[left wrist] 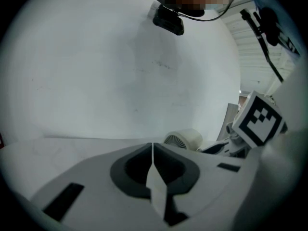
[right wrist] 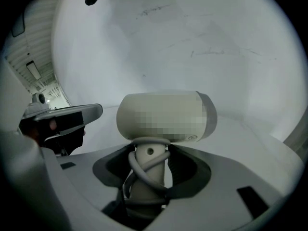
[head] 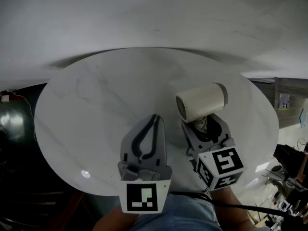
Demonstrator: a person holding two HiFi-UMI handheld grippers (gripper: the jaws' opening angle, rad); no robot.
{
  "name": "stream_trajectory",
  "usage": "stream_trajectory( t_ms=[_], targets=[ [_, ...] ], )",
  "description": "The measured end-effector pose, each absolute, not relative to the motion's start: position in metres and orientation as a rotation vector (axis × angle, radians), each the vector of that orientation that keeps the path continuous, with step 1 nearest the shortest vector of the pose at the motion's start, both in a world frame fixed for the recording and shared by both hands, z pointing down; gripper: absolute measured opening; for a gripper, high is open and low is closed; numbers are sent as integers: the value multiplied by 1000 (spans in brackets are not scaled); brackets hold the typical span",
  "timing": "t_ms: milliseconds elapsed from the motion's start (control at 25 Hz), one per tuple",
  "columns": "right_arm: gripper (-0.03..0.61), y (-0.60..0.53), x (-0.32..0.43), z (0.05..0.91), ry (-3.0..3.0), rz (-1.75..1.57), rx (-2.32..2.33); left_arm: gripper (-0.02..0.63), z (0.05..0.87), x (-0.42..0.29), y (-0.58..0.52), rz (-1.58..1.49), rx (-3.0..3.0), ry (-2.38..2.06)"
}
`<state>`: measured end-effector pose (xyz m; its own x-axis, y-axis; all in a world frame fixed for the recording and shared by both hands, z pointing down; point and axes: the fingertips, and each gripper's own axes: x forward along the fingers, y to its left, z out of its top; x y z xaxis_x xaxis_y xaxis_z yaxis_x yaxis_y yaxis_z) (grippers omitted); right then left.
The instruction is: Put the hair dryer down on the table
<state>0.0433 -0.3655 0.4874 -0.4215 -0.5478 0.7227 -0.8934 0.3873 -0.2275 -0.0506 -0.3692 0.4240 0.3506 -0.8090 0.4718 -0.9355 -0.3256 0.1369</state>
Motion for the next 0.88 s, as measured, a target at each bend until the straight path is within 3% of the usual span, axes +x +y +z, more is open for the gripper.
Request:
stream_trajectory(
  t_ms=[880],
  targets=[
    [222,-374,46,522,-1941,1000,1177,14,426,-72,-372,456,2174,-1595]
  ],
)
